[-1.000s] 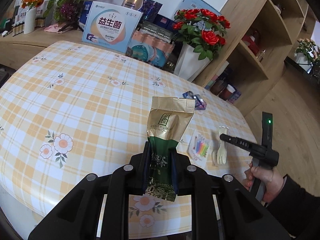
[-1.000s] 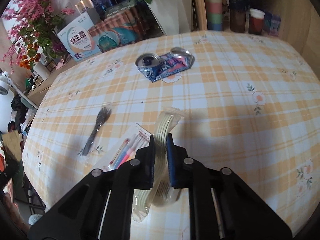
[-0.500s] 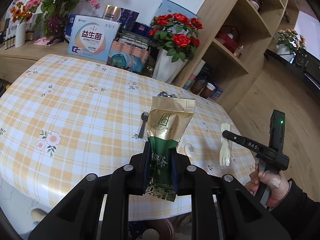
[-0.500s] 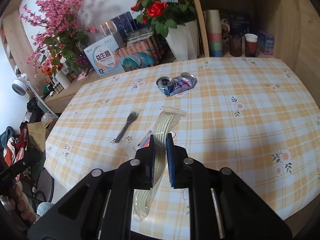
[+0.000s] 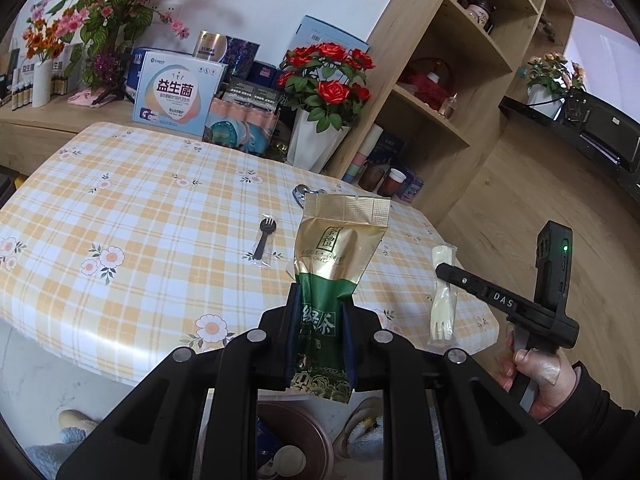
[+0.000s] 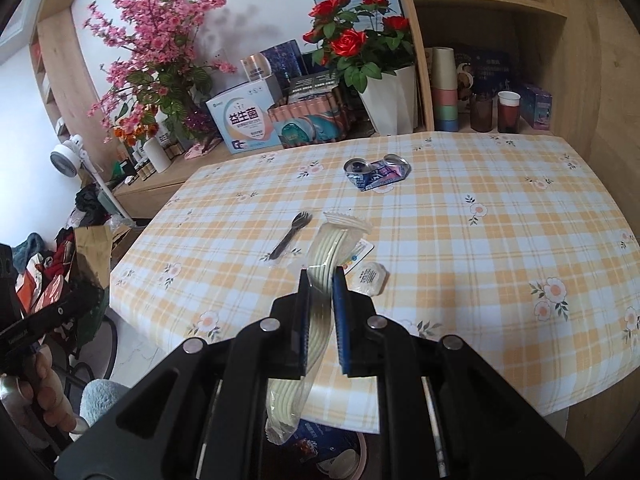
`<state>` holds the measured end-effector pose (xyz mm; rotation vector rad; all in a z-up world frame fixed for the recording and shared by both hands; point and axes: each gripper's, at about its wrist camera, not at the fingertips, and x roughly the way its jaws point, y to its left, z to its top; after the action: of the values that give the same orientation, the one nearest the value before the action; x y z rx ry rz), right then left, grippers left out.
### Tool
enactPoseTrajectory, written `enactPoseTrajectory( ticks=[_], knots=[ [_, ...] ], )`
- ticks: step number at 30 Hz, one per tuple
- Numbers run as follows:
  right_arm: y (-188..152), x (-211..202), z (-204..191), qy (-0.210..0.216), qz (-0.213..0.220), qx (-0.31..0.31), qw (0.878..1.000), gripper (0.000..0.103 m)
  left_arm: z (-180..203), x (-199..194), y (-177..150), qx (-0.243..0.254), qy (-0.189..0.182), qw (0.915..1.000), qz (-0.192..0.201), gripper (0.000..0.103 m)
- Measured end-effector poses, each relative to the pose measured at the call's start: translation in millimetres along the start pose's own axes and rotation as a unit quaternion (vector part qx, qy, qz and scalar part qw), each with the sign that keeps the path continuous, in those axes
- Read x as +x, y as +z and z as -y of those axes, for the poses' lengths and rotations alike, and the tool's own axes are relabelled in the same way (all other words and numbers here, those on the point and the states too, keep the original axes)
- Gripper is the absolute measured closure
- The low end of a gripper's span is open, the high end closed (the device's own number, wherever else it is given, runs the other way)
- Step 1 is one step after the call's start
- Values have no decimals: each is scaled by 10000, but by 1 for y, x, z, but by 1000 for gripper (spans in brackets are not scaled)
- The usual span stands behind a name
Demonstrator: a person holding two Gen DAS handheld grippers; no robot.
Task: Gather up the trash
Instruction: 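Carry the tea packet and plastic strip over the bin with both tools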
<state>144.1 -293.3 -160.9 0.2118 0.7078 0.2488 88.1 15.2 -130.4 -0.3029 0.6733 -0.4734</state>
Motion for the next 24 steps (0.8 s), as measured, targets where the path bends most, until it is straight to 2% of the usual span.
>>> enactPoseTrajectory(
  ticks=[12, 24],
  knots=[
    [-46, -17, -32, 288, -169, -265, 9991, 89, -1, -41, -30, -62, 116, 9998, 138, 85],
    [-75, -20, -62, 459, -528, -611, 9957, 88, -9, -55, -50, -227, 102, 9996, 153, 85]
  ],
)
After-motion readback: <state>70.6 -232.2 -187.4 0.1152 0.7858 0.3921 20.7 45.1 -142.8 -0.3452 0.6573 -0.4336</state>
